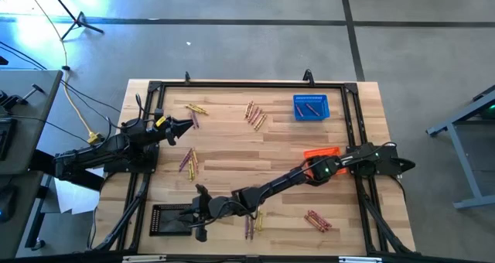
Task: Sort crayons
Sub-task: Put the red crayon into the blue basket
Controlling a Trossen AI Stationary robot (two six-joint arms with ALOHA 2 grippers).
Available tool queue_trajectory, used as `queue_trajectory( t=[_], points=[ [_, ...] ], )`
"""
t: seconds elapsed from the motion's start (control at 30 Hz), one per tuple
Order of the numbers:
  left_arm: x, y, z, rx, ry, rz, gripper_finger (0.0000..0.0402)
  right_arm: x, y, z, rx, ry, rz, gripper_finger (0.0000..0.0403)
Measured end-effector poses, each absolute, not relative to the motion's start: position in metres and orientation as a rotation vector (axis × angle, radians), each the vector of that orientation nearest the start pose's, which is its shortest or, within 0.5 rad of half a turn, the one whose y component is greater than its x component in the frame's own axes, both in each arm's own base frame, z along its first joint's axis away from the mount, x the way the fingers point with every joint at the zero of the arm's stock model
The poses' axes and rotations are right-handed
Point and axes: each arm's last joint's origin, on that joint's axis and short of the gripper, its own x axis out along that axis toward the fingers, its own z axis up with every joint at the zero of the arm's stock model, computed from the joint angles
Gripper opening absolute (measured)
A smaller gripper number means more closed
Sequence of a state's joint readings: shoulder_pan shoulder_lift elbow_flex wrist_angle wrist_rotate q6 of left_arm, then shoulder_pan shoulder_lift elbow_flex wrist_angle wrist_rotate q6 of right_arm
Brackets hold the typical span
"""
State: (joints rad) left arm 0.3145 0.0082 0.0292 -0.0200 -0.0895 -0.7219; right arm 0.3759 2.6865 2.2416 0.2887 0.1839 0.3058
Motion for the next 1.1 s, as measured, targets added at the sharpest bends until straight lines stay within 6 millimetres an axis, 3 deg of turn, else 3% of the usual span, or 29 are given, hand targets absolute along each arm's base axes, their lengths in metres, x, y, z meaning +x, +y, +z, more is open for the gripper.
queue_trajectory(
  t=[0.2,0.33,0.53,0.7,0.87,1.1],
  points=[
    [0.091,0.032,0.171,-0.712,-0.147,0.386,0.0106,0.551,0.212,0.176,0.207,0.329,0.198,0.0078],
    [0.091,0.032,0.171,-0.712,-0.147,0.386,0.0106,0.529,0.209,0.2,0.116,0.559,0.181,0.0078],
    [0.091,0.032,0.171,-0.712,-0.147,0.386,0.0106,0.485,0.218,0.218,-0.125,0.838,0.094,0.0078],
    [0.091,0.032,0.171,-0.712,-0.148,0.386,0.0106,0.465,0.203,0.215,-0.247,1.044,-0.038,0.0078],
    [0.091,0.032,0.171,-0.712,-0.148,0.386,0.0106,0.47,0.201,0.216,-0.286,1.006,-0.019,0.0078],
    [0.091,0.032,0.171,-0.712,-0.147,0.386,0.0106,0.486,0.213,0.238,-0.39,0.742,0.147,0.0078]
  ],
)
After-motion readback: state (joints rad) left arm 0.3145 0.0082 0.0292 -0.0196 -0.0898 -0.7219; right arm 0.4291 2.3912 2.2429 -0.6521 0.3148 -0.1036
